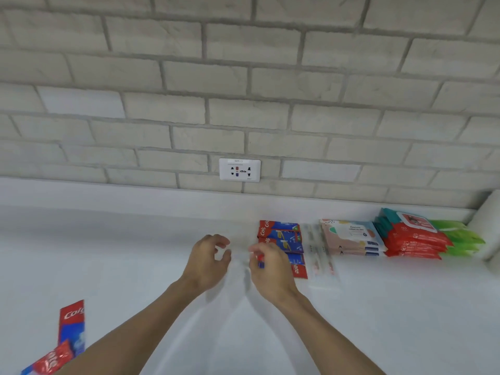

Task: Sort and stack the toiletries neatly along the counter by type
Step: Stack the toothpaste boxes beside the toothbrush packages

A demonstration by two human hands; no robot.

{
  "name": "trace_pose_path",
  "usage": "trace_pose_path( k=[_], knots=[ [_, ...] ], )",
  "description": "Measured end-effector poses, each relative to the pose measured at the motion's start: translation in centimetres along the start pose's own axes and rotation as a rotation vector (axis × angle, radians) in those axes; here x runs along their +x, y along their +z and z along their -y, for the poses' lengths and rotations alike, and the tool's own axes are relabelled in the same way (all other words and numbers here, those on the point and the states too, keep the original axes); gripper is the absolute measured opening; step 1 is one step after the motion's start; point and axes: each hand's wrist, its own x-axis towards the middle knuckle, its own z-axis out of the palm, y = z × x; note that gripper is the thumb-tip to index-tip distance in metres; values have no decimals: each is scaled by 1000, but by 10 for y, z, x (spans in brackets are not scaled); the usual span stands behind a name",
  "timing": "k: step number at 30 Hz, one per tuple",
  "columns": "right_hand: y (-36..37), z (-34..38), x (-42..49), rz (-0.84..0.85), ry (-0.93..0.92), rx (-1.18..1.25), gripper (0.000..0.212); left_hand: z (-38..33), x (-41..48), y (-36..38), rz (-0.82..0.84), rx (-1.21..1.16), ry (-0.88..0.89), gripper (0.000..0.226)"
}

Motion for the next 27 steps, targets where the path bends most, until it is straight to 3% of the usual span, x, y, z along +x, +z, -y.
trace_pose_path(
  k=[14, 22, 27],
  knots=[
    [89, 127, -70, 285, -101, 75, 22, 114, -73, -141, 98, 281, 88, 16],
    [140, 180, -99, 465, -148, -13, 26, 166, -91, -205, 302, 413, -65, 21],
    [167, 191, -111, 556, -173, -137, 34, 187, -95, -218, 481, 443, -172, 39]
  ],
)
